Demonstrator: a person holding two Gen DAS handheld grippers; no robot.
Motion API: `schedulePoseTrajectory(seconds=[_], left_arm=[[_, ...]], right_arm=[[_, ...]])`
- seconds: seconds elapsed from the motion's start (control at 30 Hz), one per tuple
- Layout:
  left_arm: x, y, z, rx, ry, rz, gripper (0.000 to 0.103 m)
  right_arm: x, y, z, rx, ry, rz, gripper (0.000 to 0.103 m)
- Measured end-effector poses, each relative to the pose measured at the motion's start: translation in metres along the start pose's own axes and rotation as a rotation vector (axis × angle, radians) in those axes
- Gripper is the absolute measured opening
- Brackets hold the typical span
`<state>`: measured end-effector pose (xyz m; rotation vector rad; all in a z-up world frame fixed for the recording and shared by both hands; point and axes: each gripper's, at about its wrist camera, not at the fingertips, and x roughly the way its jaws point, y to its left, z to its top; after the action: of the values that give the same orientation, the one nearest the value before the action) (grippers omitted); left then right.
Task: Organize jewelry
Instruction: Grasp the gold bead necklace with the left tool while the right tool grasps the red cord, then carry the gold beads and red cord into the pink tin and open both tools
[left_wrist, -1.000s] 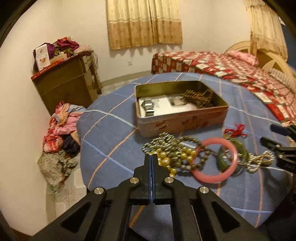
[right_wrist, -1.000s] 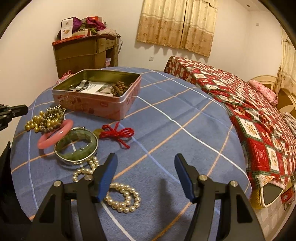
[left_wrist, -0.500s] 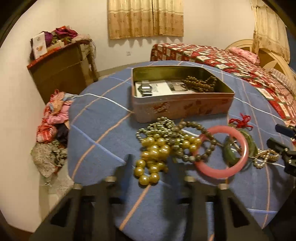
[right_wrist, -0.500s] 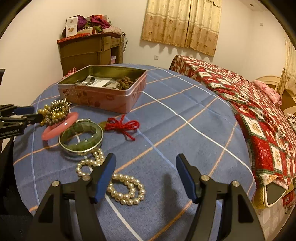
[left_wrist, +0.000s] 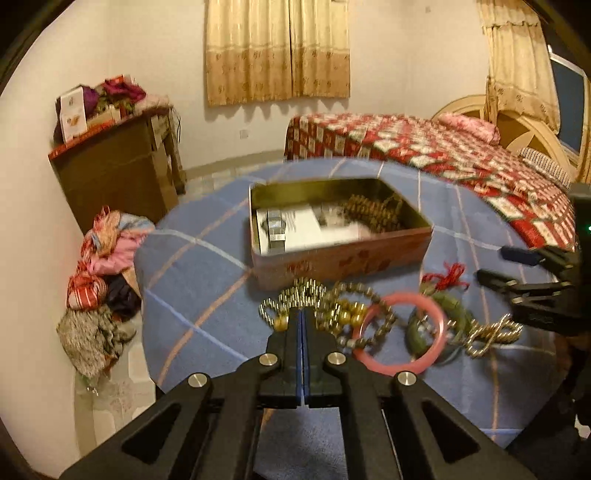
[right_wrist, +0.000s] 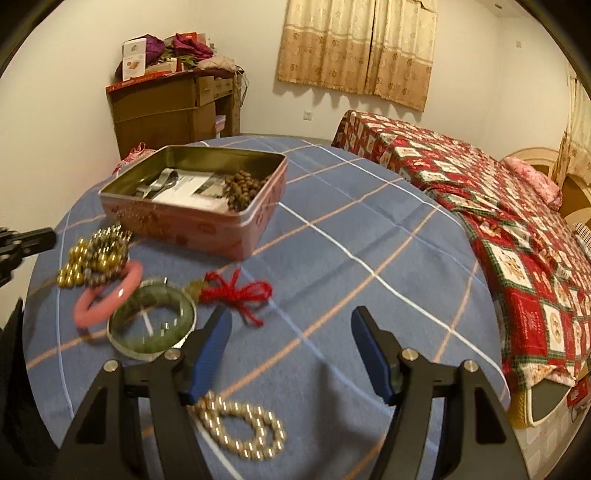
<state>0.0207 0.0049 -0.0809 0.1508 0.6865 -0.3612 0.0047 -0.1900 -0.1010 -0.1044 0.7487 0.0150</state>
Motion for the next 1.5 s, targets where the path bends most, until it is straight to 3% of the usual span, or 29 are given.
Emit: schedulePoseTrajectory(seconds=[0.2,0.3,0.43,0.5,0.53,0.57,0.63,0.67,0.7,0.93,1.0,1.03,1.1,1.23,1.5], left_arm=[[-0.002,0.010,0.004,-0.015,-0.017,0.018,0.000],[0.004,0.019,0.001,-0.041,-0.002,0.019,0.000],[0.010,0.021,0.001,-0.039,0.010,-0.007,0.000],[0.011,0.020,0.000,-0.056,0.003,-0.021,0.000],[0.014,0.018,0.000,-0.053,0.020,-0.032,0.002],[0.017,0.015,-0.001,-0.042,0.038,-0.025,0.008],[0.019,0.011,-0.004,-0.025,0.040,-0.004,0.035],[0.020,0.009,-0.006,-0.018,0.033,0.010,0.055],[0.020,0.009,-0.008,-0.014,0.029,0.020,0.061],[0.043,0.010,-0.021,-0.013,0.105,0.019,0.058],[0.049,0.011,-0.024,-0.021,0.125,0.001,0.031],[0.049,0.011,-0.024,-0.022,0.132,-0.021,0.027],[0.049,0.006,-0.024,-0.001,0.139,-0.037,0.010],[0.040,0.000,-0.024,0.016,0.131,-0.037,0.010],[-0.001,0.006,0.004,0.017,0.021,-0.027,0.009]], right_arm=[[0.022,0.008,0.015,-0.008,0.049,0.041,0.070],[0.040,0.013,0.016,-0.022,0.115,0.066,0.067],[0.044,0.013,0.013,-0.023,0.146,0.109,0.047],[0.042,0.015,0.012,-0.037,0.146,0.130,0.016],[0.042,0.016,0.013,-0.041,0.146,0.132,0.012],[0.042,0.017,0.012,-0.044,0.145,0.134,0.012],[0.040,0.016,0.012,-0.034,0.140,0.141,0.010],[0.039,0.015,0.012,-0.026,0.136,0.143,0.010],[0.037,0.014,0.011,-0.017,0.130,0.146,0.009],[0.019,0.014,0.012,-0.017,0.078,0.123,0.009],[0.016,0.014,0.012,-0.017,0.068,0.123,0.009],[0.015,0.015,0.011,-0.017,0.066,0.124,0.009],[0.015,0.016,0.011,-0.024,0.059,0.117,0.009],[0.014,0.016,0.011,-0.019,0.049,0.123,0.009],[-0.009,0.011,0.019,-0.013,-0.015,0.114,0.009]])
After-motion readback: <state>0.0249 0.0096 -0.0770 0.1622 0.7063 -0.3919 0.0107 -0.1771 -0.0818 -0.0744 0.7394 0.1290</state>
